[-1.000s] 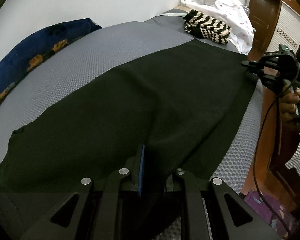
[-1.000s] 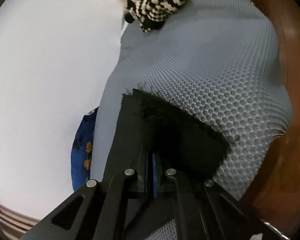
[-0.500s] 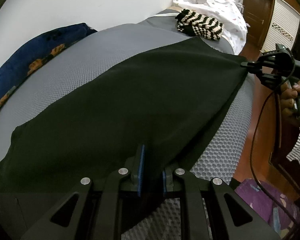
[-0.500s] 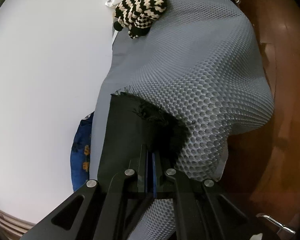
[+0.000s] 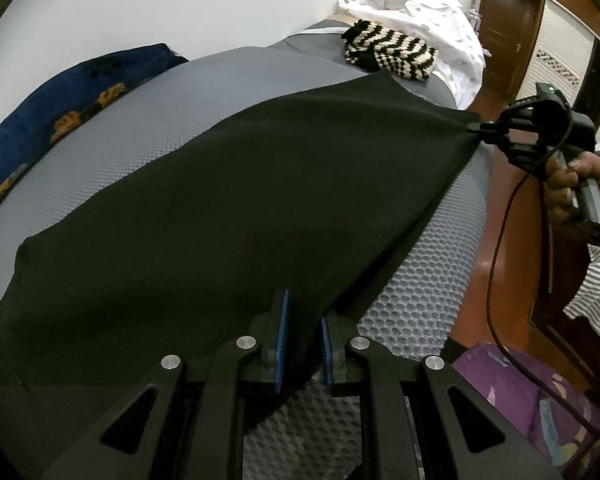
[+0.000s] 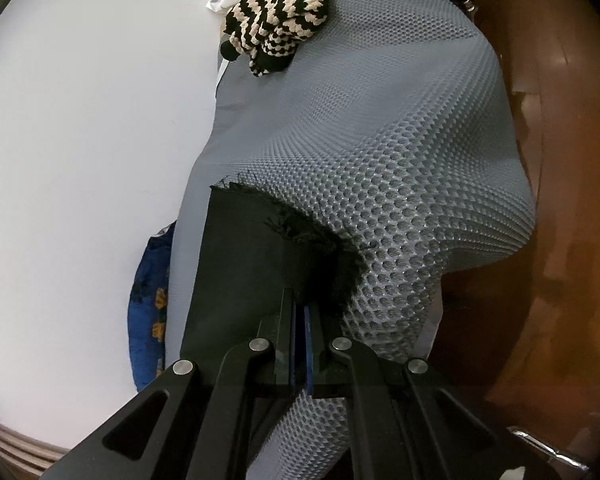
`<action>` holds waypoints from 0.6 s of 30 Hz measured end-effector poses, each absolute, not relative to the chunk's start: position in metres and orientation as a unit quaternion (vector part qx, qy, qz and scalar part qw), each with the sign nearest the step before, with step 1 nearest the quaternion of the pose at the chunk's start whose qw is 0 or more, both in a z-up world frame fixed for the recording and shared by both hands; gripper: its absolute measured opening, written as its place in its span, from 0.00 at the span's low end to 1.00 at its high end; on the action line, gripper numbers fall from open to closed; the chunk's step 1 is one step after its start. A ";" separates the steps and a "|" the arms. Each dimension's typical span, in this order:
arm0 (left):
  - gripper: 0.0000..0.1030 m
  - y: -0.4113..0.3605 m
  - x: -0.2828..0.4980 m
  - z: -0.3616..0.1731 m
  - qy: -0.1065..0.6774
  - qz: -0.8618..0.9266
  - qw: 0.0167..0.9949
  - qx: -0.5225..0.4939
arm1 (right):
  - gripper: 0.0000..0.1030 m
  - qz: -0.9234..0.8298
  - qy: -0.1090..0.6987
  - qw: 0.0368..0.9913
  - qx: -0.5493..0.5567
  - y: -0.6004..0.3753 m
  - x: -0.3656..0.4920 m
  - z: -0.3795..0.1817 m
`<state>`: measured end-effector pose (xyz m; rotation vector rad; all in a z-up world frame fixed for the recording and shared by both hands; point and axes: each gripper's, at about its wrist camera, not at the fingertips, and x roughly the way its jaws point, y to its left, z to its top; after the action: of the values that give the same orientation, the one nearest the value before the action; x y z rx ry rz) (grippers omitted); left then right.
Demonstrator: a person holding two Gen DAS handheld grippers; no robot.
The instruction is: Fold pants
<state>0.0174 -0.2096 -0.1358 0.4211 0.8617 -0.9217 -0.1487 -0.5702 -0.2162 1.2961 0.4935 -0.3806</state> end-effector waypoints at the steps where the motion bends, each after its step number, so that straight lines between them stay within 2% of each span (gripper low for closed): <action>1: 0.14 -0.210 0.017 -0.136 0.400 -0.429 0.786 0.196 | 0.03 -0.176 0.228 0.752 0.593 -0.570 -0.149 -0.217; 4: 0.15 -0.208 0.014 -0.136 0.408 -0.442 0.776 0.193 | 0.02 -0.182 0.234 0.754 0.586 -0.569 -0.148 -0.215; 7: 0.34 -0.202 0.011 -0.134 0.416 -0.464 0.760 0.182 | 0.02 -0.190 0.241 0.759 0.574 -0.567 -0.144 -0.212; 8: 0.45 -0.199 0.010 -0.132 0.417 -0.469 0.758 0.176 | 0.02 -0.189 0.242 0.758 0.575 -0.568 -0.144 -0.212; 9: 0.48 -0.195 0.008 -0.129 0.417 -0.472 0.758 0.168 | 0.02 -0.189 0.243 0.757 0.576 -0.569 -0.144 -0.213; 13: 0.52 -0.163 0.005 -0.109 0.400 -0.463 0.780 0.132 | 0.02 -0.190 0.244 0.751 0.583 -0.570 -0.146 -0.212; 15: 0.58 -0.137 0.010 -0.101 0.392 -0.425 0.807 0.120 | 0.04 -0.197 0.244 0.743 0.591 -0.572 -0.151 -0.211; 18: 0.58 -0.082 0.025 -0.098 0.399 -0.350 0.844 0.079 | 0.14 -0.237 0.248 0.736 0.583 -0.572 -0.167 -0.201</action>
<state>0.0246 -0.0819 -0.0981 0.1663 0.8425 -0.7389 -0.1673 -0.5717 -0.2010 1.2810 0.5458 -0.5205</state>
